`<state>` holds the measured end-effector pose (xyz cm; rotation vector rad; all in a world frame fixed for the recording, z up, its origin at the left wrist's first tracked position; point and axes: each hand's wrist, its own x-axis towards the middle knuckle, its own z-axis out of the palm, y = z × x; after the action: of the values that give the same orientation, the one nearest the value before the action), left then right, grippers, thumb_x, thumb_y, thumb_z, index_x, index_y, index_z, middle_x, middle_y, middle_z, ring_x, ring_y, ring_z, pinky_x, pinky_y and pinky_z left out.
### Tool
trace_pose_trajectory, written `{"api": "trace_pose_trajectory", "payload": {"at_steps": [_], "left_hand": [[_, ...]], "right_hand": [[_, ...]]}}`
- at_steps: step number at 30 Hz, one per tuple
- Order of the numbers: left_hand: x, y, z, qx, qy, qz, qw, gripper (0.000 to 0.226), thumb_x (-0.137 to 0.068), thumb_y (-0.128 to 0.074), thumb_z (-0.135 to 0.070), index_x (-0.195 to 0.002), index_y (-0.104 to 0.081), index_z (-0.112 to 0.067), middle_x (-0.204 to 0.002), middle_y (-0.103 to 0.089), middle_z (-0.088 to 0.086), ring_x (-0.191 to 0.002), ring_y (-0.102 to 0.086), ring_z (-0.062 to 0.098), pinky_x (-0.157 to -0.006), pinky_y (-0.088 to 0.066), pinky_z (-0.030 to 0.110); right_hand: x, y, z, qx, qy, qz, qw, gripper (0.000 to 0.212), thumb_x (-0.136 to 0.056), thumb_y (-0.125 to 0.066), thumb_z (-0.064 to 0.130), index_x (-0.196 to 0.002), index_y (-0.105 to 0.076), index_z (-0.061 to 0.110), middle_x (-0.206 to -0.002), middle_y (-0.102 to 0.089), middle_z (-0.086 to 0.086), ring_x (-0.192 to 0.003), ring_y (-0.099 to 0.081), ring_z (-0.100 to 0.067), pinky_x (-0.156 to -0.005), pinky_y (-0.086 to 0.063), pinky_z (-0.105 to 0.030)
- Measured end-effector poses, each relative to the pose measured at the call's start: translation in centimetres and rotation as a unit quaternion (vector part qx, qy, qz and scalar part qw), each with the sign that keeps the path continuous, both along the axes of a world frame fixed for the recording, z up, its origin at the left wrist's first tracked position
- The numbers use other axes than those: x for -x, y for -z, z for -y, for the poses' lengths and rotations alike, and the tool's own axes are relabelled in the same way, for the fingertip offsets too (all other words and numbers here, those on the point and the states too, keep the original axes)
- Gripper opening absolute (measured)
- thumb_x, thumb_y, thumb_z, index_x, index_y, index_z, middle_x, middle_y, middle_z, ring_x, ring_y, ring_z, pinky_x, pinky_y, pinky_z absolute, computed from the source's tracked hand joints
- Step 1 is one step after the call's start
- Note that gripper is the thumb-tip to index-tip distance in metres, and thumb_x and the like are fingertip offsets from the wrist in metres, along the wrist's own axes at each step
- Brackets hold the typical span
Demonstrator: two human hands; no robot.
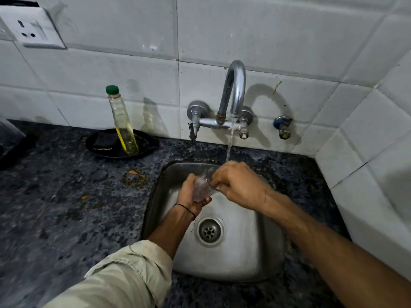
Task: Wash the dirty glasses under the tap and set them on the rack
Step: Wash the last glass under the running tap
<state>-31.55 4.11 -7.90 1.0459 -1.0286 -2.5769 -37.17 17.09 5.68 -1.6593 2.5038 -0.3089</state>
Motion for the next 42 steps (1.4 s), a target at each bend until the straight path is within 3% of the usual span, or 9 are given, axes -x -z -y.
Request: {"api": "trace_pose_trajectory", "payload": {"at_steps": [5,10,13,15,20,22,27,33,42], "left_hand": [[0.3,-0.3,-1.2,0.028,-0.004,-0.017,0.999,0.037,-0.099,-0.038,-0.036,-0.080,-0.061,-0.015,-0.066,-0.064,0.004,-0.055,-0.056,0.015,-0.053,-0.041,0.026],[0.4,-0.9,-2.0,0.085,-0.031,-0.038,0.995,0.025,-0.092,-0.046,-0.026,-0.081,-0.059,-0.008,-0.063,-0.057,0.008,-0.047,-0.050,0.017,-0.043,-0.038,0.023],[0.2,-0.6,-2.3,0.078,-0.044,-0.045,0.995,0.025,-0.085,-0.049,-0.027,-0.092,-0.060,-0.006,-0.071,-0.055,0.012,-0.052,-0.049,0.020,-0.044,-0.037,0.024],[0.0,-0.4,-2.2,0.075,-0.049,-0.046,0.995,0.027,-0.086,-0.050,-0.028,-0.097,-0.061,-0.007,-0.072,-0.056,0.012,-0.053,-0.050,0.020,-0.045,-0.038,0.025],[0.0,-0.4,-0.9,0.099,-0.008,-0.013,0.995,0.029,-0.096,-0.045,-0.028,-0.077,-0.060,-0.011,-0.070,-0.055,0.009,-0.057,-0.054,0.018,-0.052,-0.043,0.027],[0.2,-0.9,-0.3,0.098,0.000,0.000,0.995,0.026,-0.093,-0.052,-0.028,-0.075,-0.062,-0.011,-0.072,-0.058,0.008,-0.064,-0.055,0.020,-0.059,-0.045,0.030],[0.8,-2.5,0.7,0.137,0.113,0.070,0.982,0.023,-0.079,-0.056,-0.033,-0.070,-0.061,-0.013,-0.062,-0.053,0.007,-0.046,-0.048,0.020,-0.045,-0.036,0.023],[0.9,-3.9,1.8,0.146,0.117,0.080,0.979,0.020,-0.091,-0.056,-0.027,-0.081,-0.062,-0.011,-0.059,-0.056,0.007,-0.045,-0.050,0.020,-0.043,-0.037,0.022],[0.9,-3.9,1.7,0.144,0.069,0.110,0.981,0.017,-0.088,-0.061,-0.024,-0.079,-0.061,-0.010,-0.047,-0.057,0.001,-0.035,-0.049,0.016,-0.038,-0.034,0.019]], "right_hand": [[-0.9,1.9,1.1,0.024,0.129,0.267,0.955,0.013,-0.080,-0.061,0.005,-0.087,-0.072,0.005,-0.091,-0.072,-0.007,-0.084,-0.067,-0.020,-0.074,-0.055,-0.031],[0.2,2.0,2.0,0.123,0.268,0.714,0.635,0.033,-0.038,-0.058,0.003,-0.070,-0.051,0.008,-0.083,-0.050,-0.018,-0.071,-0.050,-0.030,-0.069,-0.042,-0.039],[1.1,1.6,1.8,0.122,0.243,0.779,0.565,0.018,-0.072,-0.060,0.011,-0.086,-0.060,0.001,-0.088,-0.058,-0.020,-0.077,-0.054,-0.029,-0.077,-0.044,-0.038],[0.6,2.3,1.8,0.112,0.233,0.758,0.599,0.017,-0.091,-0.054,0.013,-0.092,-0.064,0.000,-0.087,-0.063,-0.018,-0.077,-0.060,-0.026,-0.076,-0.048,-0.033],[-0.6,4.8,1.3,0.052,0.081,0.423,0.901,0.017,-0.092,-0.058,0.018,-0.092,-0.067,0.003,-0.100,-0.069,-0.016,-0.098,-0.065,-0.031,-0.092,-0.054,-0.042],[-0.6,4.9,1.0,-0.009,0.000,0.281,0.960,0.006,-0.085,-0.058,0.015,-0.088,-0.062,0.011,-0.096,-0.064,-0.006,-0.092,-0.060,-0.021,-0.086,-0.052,-0.040],[-0.1,5.6,-0.5,-0.158,-0.016,0.082,0.984,0.056,-0.090,-0.048,0.015,-0.144,-0.043,0.030,-0.134,-0.054,0.003,-0.115,-0.061,-0.023,-0.097,-0.051,-0.035],[0.1,6.0,-1.6,-0.077,-0.072,0.013,0.994,0.075,-0.092,-0.042,0.014,-0.159,-0.015,0.032,-0.165,-0.018,0.011,-0.148,-0.025,-0.007,-0.120,-0.030,-0.029],[-4.4,8.4,-0.6,0.093,0.123,0.048,0.987,0.063,-0.083,-0.050,0.007,-0.144,-0.051,0.025,-0.141,-0.053,0.002,-0.124,-0.049,-0.014,-0.105,-0.041,-0.020]]}}
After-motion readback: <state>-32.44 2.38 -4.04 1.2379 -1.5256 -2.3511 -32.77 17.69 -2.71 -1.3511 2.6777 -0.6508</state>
